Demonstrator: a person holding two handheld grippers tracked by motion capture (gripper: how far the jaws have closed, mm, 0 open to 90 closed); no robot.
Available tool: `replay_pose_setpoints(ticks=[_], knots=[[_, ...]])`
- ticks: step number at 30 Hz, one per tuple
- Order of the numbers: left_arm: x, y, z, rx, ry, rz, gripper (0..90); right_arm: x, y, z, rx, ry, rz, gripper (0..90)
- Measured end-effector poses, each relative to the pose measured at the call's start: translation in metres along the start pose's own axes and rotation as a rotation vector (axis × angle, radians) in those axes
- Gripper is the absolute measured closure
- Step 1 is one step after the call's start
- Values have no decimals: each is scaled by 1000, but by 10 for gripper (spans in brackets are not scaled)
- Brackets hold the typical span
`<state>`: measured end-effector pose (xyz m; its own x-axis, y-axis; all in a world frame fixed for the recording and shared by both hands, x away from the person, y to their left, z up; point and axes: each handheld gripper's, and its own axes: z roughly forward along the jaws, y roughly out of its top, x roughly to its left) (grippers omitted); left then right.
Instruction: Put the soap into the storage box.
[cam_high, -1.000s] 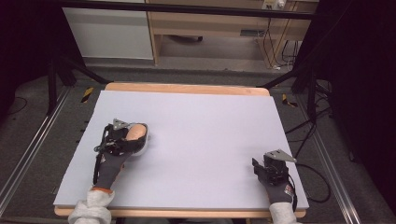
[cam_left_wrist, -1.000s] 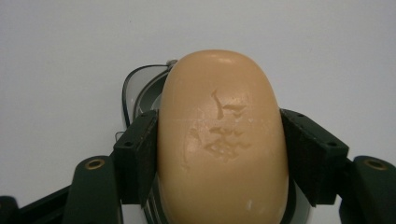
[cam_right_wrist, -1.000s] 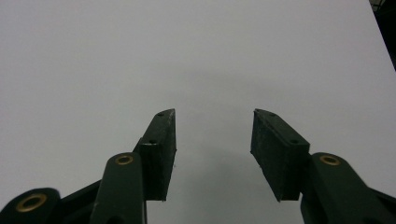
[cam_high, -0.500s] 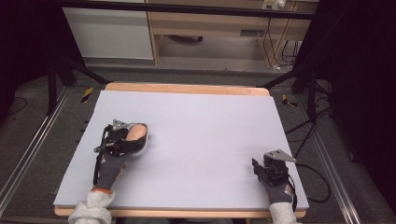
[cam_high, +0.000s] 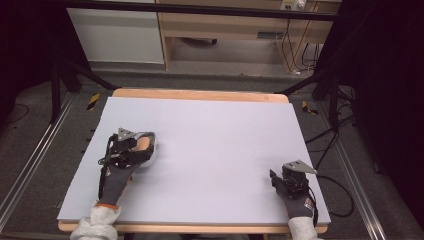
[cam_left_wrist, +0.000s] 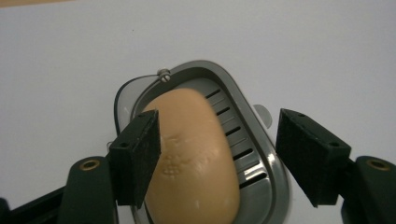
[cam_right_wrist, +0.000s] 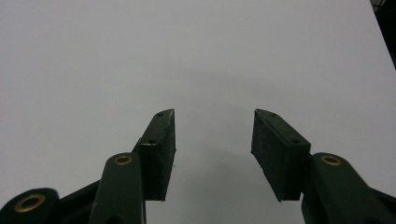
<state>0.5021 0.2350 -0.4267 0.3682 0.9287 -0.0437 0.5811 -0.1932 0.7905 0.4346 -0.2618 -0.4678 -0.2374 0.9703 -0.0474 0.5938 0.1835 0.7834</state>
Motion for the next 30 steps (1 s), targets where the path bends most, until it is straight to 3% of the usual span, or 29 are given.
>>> replay_pose_setpoints(ticks=[12,17,23,30], knots=[[2,-1,-28,-70,-41,-4,297,1,1,0,-7,-3,4,482],[8,-11,-41,-84,-58,-8,264,0,1,0,-10,-8,6,450],[13,-31,-50,-73,-49,25,236,-1,0,0,-7,-12,8,415],[22,-48,-56,-68,-28,21,210,-4,-3,0,0,-13,13,378]])
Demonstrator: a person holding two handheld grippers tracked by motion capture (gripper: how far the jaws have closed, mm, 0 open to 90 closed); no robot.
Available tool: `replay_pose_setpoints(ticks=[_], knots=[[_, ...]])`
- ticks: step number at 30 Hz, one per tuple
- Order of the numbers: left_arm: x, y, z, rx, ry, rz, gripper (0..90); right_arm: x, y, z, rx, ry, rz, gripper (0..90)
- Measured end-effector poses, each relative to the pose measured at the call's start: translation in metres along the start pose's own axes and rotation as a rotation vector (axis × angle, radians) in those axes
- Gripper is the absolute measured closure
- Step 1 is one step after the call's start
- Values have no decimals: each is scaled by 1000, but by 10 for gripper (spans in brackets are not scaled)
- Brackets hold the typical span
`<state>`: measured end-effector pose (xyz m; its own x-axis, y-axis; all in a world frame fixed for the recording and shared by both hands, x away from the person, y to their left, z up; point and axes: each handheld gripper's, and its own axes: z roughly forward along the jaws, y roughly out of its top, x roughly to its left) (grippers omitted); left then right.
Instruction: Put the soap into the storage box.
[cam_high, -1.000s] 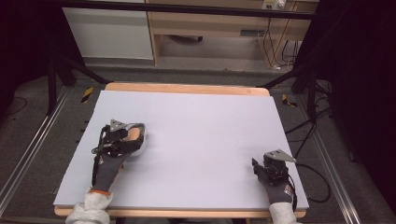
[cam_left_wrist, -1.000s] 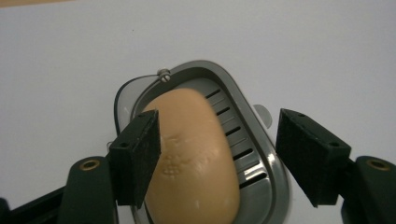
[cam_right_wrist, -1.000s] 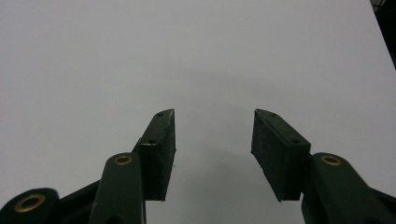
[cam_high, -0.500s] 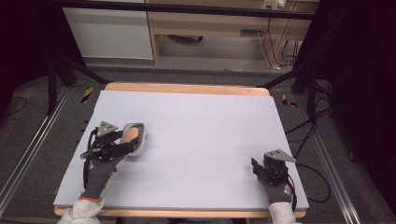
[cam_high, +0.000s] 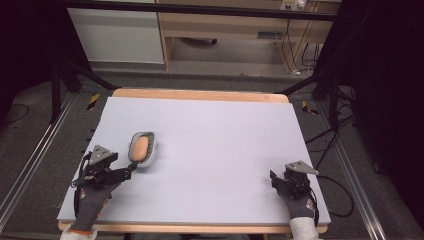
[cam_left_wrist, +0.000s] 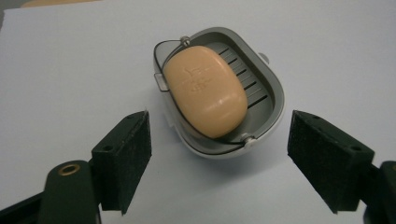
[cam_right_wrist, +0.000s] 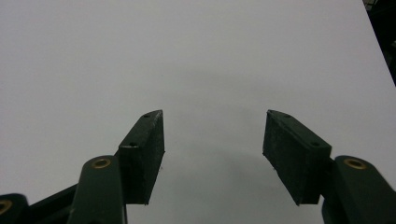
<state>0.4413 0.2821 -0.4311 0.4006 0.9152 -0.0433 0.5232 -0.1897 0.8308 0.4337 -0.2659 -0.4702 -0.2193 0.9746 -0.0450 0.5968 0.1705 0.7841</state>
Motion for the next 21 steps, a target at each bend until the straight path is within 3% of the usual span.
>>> replay_pose_setpoints(ticks=[11,21], knots=[[12,-27,1,61,49,7,206,-2,-5,0,16,-25,-9,347],[26,-39,4,102,97,13,207,-4,-6,-1,18,-41,-9,326]])
